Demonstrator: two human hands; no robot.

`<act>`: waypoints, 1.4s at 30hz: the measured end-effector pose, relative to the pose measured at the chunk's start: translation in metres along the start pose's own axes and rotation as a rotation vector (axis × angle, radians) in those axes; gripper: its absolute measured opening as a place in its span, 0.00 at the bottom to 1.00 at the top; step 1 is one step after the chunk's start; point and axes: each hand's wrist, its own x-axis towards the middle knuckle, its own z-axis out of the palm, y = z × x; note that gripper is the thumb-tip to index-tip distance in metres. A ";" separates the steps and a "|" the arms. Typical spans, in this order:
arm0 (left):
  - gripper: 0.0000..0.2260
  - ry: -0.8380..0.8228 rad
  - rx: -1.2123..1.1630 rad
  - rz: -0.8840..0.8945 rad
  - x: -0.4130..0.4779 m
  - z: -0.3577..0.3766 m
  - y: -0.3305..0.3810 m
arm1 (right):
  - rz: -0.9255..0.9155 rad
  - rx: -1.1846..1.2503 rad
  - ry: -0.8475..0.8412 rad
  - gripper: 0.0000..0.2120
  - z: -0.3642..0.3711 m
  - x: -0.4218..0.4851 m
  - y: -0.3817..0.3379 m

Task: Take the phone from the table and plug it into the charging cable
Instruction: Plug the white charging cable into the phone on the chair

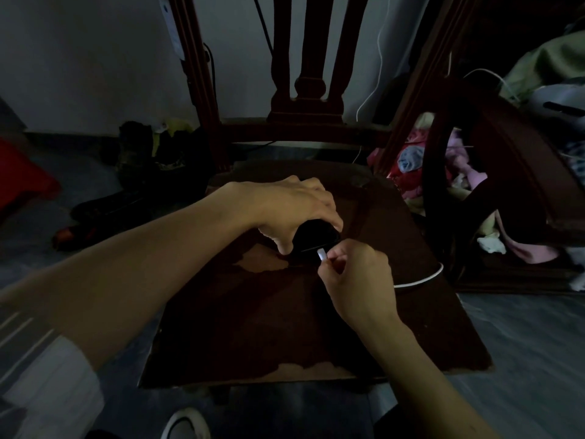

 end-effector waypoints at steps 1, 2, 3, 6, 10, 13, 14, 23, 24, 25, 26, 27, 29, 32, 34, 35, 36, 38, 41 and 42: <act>0.39 0.002 0.000 0.001 0.000 0.000 0.000 | 0.001 -0.005 -0.007 0.02 0.001 0.001 0.000; 0.39 0.005 -0.002 0.001 0.000 0.000 0.000 | 0.003 -0.013 -0.013 0.02 0.001 0.001 0.000; 0.39 0.008 -0.006 0.000 0.000 0.000 -0.001 | 0.003 -0.023 -0.016 0.03 0.002 0.002 0.000; 0.40 0.012 -0.005 -0.009 -0.002 0.001 0.000 | -0.005 -0.044 -0.009 0.03 0.004 0.001 0.000; 0.39 0.019 0.011 -0.009 -0.002 0.002 0.001 | -0.002 -0.011 0.001 0.04 0.007 0.002 0.001; 0.39 0.020 0.027 -0.009 -0.002 0.002 0.003 | -0.006 0.003 0.018 0.03 0.010 0.003 0.000; 0.39 0.021 0.031 -0.010 -0.002 0.002 0.003 | -0.007 0.009 0.018 0.03 0.011 0.003 0.000; 0.39 0.020 0.127 0.015 -0.004 0.006 0.005 | 0.006 -0.022 -0.020 0.03 0.014 0.004 -0.003; 0.39 0.017 0.130 0.017 -0.004 0.006 0.005 | 0.007 -0.025 -0.027 0.03 0.014 0.004 -0.003; 0.39 0.014 0.131 0.018 -0.004 0.006 0.005 | 0.005 -0.027 -0.032 0.03 0.013 0.004 -0.003; 0.39 0.012 0.131 0.019 -0.004 0.005 0.006 | 0.001 -0.029 -0.034 0.04 0.013 0.004 -0.004; 0.39 0.008 0.134 0.020 -0.005 0.005 0.007 | -0.003 -0.031 -0.033 0.04 0.013 0.004 -0.004; 0.38 0.000 0.145 0.021 -0.005 0.004 0.008 | -0.003 -0.028 -0.032 0.04 0.013 0.004 -0.004; 0.38 -0.001 0.153 0.018 -0.004 0.002 0.008 | -0.002 -0.026 -0.021 0.04 0.013 0.005 -0.004; 0.38 0.002 0.128 0.007 -0.004 0.001 0.006 | 0.006 -0.024 -0.007 0.04 0.013 0.005 -0.004; 0.38 0.004 0.118 0.003 -0.004 0.000 0.006 | 0.009 -0.022 -0.006 0.04 0.013 0.006 -0.004; 0.38 0.008 0.114 0.003 -0.003 0.000 0.006 | 0.010 -0.023 -0.007 0.05 0.012 0.006 -0.003; 0.38 0.020 0.111 0.004 -0.002 0.000 0.005 | 0.011 -0.029 0.003 0.07 0.012 0.006 -0.001; 0.38 0.032 0.104 0.009 -0.002 0.001 0.007 | -0.006 -0.039 0.059 0.06 0.012 0.006 0.001; 0.38 0.027 0.103 0.012 -0.002 0.000 0.007 | -0.018 -0.045 0.070 0.06 0.013 0.006 0.001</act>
